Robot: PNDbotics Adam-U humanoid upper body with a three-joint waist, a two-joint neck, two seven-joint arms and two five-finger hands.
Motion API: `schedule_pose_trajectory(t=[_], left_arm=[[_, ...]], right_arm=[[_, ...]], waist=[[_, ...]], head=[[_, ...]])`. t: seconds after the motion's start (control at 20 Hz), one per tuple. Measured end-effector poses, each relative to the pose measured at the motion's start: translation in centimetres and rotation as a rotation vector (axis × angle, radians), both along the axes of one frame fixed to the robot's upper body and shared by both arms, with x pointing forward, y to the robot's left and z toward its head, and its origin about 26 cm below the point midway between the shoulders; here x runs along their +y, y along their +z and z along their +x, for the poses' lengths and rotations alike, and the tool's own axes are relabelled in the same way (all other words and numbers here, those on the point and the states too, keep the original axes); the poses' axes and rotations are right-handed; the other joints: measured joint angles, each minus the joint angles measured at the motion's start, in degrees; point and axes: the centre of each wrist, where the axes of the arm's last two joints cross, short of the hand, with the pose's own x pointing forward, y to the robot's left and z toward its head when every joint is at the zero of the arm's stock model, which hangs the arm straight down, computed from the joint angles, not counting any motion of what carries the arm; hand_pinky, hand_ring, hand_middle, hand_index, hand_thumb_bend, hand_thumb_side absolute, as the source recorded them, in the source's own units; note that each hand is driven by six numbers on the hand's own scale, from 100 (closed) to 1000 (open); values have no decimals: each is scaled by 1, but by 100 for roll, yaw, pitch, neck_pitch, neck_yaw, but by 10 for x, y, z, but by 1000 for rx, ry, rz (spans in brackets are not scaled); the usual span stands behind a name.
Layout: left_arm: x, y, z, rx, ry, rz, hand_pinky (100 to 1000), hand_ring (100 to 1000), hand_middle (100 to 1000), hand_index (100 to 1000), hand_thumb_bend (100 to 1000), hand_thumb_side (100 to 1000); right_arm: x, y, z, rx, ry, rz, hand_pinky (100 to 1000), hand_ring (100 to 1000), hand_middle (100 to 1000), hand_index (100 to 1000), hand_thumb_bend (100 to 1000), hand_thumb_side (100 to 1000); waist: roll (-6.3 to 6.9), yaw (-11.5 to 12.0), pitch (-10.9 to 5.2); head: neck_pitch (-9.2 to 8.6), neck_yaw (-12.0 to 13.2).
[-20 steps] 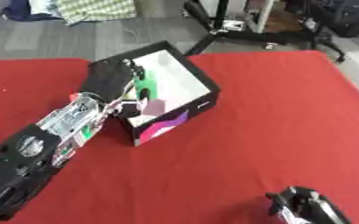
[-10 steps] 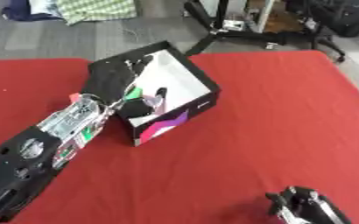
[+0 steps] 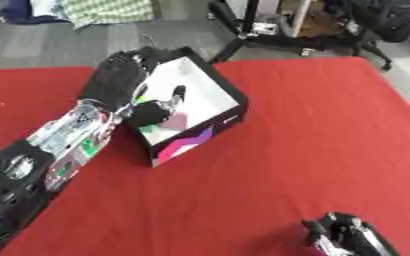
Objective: Pick up objects on the table and place them in the box.
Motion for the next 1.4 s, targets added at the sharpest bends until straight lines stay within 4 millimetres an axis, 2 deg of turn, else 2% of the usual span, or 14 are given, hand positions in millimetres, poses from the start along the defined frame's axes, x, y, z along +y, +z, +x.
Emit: schedule_pose_trajectory(t=[0.1,0.2,0.25,0.4,0.5,0.55,0.75,1.05,1.4], left_arm=[[5,2,-2,34,-11,10,865,843,921,1000,207,1000],[17,-10,-3,106,-3,44,874,857,938,1000,273,985],[26,-18,-3,145,10,72,881,868,953,1000,339,956],[60,-37,-1,242,74,165,885,873,961,1000,393,905],[81,-42,2,284,122,214,879,867,954,1000,386,866],[90,-42,4,296,144,232,871,855,941,1000,342,830],[112,-35,11,324,245,249,861,842,925,1000,299,796],[123,-28,15,375,368,250,861,844,927,1000,296,837],[111,-33,18,448,409,268,847,826,904,1000,226,822]], right_arm=[[0,0,0,0,-1,0,856,468,231,461,100,202],[0,0,0,1,-2,0,856,468,231,461,100,201],[0,0,0,1,-3,0,856,468,231,461,100,201],[-1,0,0,1,-4,-1,856,468,231,462,100,199],[-1,0,0,1,-6,-2,857,468,231,461,100,200],[-1,0,0,1,-7,-2,857,468,231,461,100,200],[-3,-2,-2,6,-15,-2,856,468,231,461,100,200],[-3,-2,-2,5,-16,-2,856,468,231,461,100,200],[-3,-2,-2,4,-16,-2,857,468,231,461,100,200]], waist=[[1,11,0],[2,38,0],[3,37,0],[18,15,-7],[18,4,-20],[18,11,-23],[18,40,-23],[18,63,-23],[18,63,-23]], head=[[1,-24],[5,-64],[6,-75],[10,-113],[9,-141],[9,-151],[9,-178],[9,-218],[8,-217]])
